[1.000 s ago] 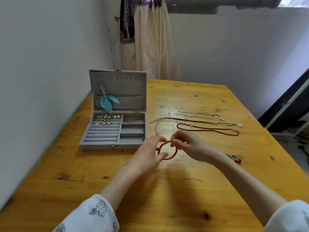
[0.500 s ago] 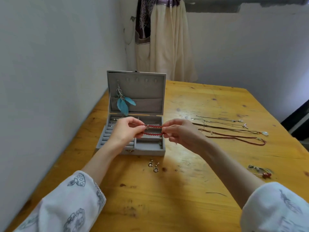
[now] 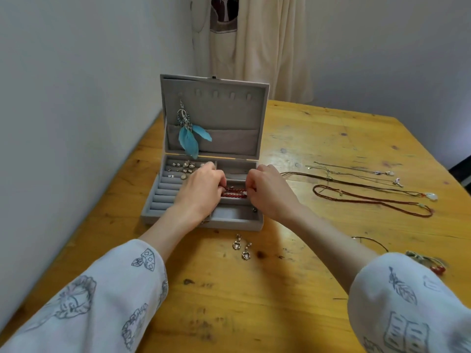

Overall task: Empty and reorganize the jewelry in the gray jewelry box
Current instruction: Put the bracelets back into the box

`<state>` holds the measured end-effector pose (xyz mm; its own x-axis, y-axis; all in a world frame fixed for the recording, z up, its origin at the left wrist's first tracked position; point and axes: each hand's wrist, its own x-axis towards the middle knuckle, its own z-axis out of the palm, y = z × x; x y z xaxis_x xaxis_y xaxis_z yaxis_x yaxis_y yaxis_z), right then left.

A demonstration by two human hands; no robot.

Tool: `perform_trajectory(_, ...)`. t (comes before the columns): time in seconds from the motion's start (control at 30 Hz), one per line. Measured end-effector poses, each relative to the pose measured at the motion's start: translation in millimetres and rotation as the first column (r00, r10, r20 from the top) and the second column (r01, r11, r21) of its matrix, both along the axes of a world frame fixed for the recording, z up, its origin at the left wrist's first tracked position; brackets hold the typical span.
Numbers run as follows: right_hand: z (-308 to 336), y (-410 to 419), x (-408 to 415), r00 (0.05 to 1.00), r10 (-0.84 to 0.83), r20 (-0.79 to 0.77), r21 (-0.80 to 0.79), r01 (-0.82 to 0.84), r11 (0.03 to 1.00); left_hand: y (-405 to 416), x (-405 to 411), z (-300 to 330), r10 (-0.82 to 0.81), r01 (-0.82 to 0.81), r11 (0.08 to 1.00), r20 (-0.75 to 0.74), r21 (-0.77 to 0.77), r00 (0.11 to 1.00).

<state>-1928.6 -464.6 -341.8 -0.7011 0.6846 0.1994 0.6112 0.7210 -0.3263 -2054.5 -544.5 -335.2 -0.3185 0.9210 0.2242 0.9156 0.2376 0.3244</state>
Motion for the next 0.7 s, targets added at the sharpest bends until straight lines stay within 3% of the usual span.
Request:
perform_trajectory(0.17, -2.8, -2.1, -0.6, 0.999, -0.003, 0.046, 0.047, 0.001, 0.999, 2.9, 3.8, -0.5, 0.025, -0.026, 0.998, -0.023, -0.057, 0.999)
perform_trajectory(0.3, -4.6, -8.6, 8.8, 0.987, -0.096, -0.133, -0.169, 0.073, 0.983, -1.7, 6.7, 4.3, 0.075, -0.067, 0.995, 0.118, -0.072, 0.990)
perform_trajectory(0.37, -4.4, -16.9, 19.0, 0.962, -0.147, -0.229, -0.269, 0.083, 0.960, -7.7, 9.8, 7.5, 0.065, -0.062, 0.998, 0.133, -0.028, 0.989)
perform_trajectory(0.47, -1.8, -27.2, 41.0, 0.938, -0.170, -0.303, -0.285, 0.081, 0.955, -18.7, 23.6, 12.4, 0.003, -0.017, 0.995, 0.139, 0.098, 0.990)
perform_trajectory(0.7, 4.0, -36.0, 122.5, 0.945, -0.216, -0.248, -0.219, 0.162, 0.962, -38.1, 95.6, 17.8, -0.195, 0.136, 0.970, 0.309, 0.201, 0.931)
